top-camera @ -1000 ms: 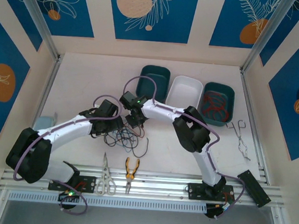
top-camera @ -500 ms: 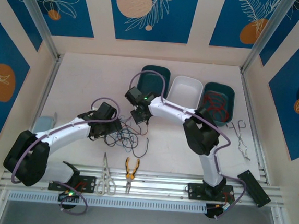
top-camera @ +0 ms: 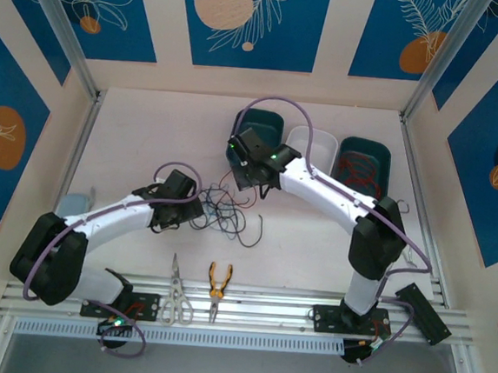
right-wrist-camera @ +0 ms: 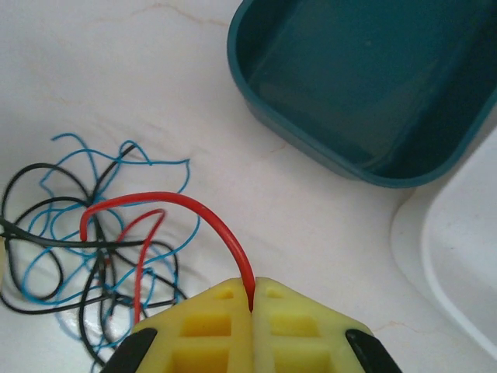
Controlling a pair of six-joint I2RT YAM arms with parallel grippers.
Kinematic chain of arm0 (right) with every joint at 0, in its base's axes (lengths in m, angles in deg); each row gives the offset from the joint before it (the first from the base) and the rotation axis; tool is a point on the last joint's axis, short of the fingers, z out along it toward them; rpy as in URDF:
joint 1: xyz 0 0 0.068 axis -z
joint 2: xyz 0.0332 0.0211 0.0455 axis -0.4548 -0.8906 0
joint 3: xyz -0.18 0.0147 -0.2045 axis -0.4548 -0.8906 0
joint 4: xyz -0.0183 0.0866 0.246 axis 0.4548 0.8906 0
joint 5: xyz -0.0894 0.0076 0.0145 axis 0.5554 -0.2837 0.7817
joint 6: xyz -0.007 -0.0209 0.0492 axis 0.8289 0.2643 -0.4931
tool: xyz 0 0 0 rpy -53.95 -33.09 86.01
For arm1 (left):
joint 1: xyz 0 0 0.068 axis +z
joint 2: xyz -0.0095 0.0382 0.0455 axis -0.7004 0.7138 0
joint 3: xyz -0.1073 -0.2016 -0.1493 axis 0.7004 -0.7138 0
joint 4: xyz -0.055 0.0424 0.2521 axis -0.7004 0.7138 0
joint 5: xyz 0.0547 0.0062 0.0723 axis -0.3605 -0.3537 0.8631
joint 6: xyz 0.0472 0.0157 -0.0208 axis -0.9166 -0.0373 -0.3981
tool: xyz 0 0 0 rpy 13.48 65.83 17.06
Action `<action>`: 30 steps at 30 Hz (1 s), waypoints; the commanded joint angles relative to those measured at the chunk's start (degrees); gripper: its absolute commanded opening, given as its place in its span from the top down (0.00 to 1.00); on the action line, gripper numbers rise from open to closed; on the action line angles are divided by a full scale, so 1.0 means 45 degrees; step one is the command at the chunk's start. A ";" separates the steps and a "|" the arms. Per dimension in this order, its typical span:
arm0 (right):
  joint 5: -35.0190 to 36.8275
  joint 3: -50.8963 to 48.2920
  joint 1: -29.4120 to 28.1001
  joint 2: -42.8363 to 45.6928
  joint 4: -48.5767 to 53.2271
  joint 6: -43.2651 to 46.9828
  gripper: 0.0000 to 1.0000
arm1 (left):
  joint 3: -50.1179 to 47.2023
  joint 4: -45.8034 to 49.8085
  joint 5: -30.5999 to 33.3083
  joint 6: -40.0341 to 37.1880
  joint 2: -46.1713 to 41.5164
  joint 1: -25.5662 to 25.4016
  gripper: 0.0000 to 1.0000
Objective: Untangle the cables
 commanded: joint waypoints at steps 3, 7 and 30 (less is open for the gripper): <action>-0.0304 -0.0438 0.0075 0.1189 -0.0033 -0.0101 1.00 | 0.0531 -0.0225 -0.0232 -0.0051 0.0406 -0.0116 0.27; -0.0989 -0.0836 0.0086 0.1828 -0.0300 -0.0128 1.00 | 0.0707 -0.0269 -0.0321 -0.0139 0.0514 -0.0117 0.28; -0.3058 -0.0502 -0.0073 0.5296 -0.0573 0.0045 1.00 | 0.0694 -0.0672 -0.0257 -0.0385 -0.0712 -0.0172 0.18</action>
